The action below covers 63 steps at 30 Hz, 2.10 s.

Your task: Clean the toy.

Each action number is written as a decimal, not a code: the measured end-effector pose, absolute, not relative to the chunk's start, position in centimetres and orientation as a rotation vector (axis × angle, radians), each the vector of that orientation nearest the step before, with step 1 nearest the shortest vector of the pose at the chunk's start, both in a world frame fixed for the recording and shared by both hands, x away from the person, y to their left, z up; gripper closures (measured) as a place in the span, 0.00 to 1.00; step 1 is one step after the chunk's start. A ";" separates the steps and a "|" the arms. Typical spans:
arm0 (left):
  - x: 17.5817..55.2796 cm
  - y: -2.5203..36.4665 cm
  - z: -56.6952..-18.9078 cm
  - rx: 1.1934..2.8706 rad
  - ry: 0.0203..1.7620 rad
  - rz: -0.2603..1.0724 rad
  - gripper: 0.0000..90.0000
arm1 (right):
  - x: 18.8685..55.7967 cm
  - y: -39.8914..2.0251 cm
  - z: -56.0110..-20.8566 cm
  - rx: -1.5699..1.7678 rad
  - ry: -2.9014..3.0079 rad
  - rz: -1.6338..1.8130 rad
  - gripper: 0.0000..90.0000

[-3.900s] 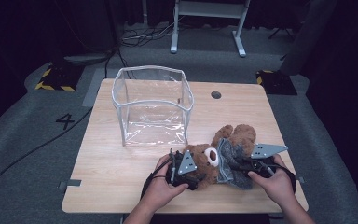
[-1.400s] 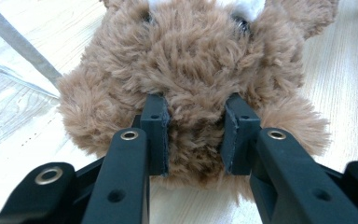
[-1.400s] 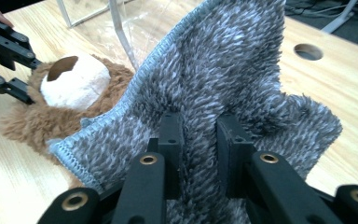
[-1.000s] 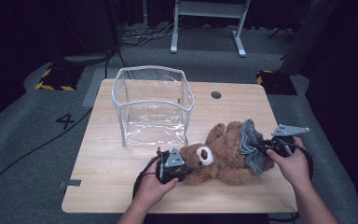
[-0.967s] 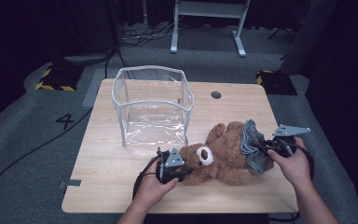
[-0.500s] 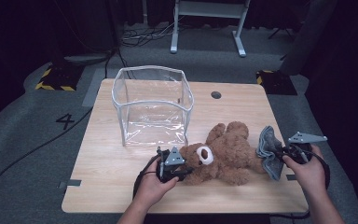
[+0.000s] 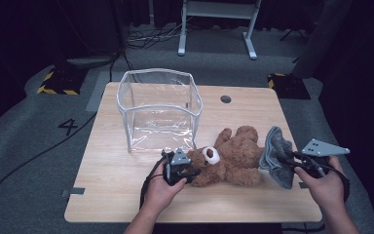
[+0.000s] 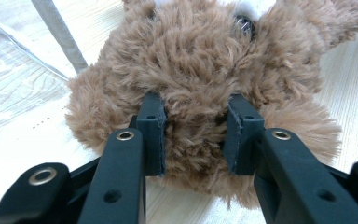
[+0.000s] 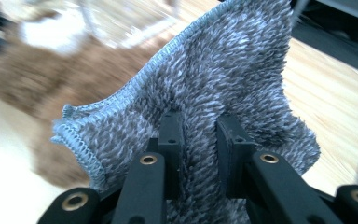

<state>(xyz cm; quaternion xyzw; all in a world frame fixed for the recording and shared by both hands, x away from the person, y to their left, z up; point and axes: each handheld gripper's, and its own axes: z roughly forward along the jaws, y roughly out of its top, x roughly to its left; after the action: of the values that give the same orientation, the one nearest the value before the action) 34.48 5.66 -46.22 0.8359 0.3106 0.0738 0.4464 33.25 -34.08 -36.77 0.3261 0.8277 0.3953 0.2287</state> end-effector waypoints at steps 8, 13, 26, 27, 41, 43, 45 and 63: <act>34.5 5.7 -46.4 2.066 0.769 0.192 0.71 | 33.2 -28.6 -36.0 0.725 2.379 1.174 0.83; 34.2 5.6 -46.3 2.082 0.761 0.204 0.71 | 33.7 -25.6 -36.8 0.665 2.454 1.214 0.83; 34.4 6.0 -46.5 2.054 0.768 0.156 0.71 | 34.5 -23.9 -40.8 0.662 2.563 1.126 0.83; 34.4 6.0 -46.5 2.054 0.769 0.157 0.71 | 34.4 -24.4 -41.0 0.674 2.562 1.124 0.83; 34.5 6.1 -46.5 2.043 0.775 0.153 0.71 | 33.5 -29.7 -42.7 0.827 2.543 1.116 0.83; 34.5 6.1 -46.5 2.041 0.775 0.153 0.71 | 33.4 -30.3 -43.0 0.848 2.535 1.095 0.83; 34.5 6.1 -46.5 2.041 0.778 0.151 0.70 | 33.3 -31.1 -43.2 0.872 2.526 1.082 0.83; 34.4 6.1 -46.4 2.039 0.778 0.170 0.69 | 33.2 -35.8 -44.3 1.041 2.445 0.980 0.84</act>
<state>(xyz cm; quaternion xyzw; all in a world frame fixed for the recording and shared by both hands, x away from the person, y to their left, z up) 34.36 6.07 -46.41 0.8278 0.3160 0.0691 0.4584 33.22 -35.80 -44.28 0.3633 0.8529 0.3419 0.1540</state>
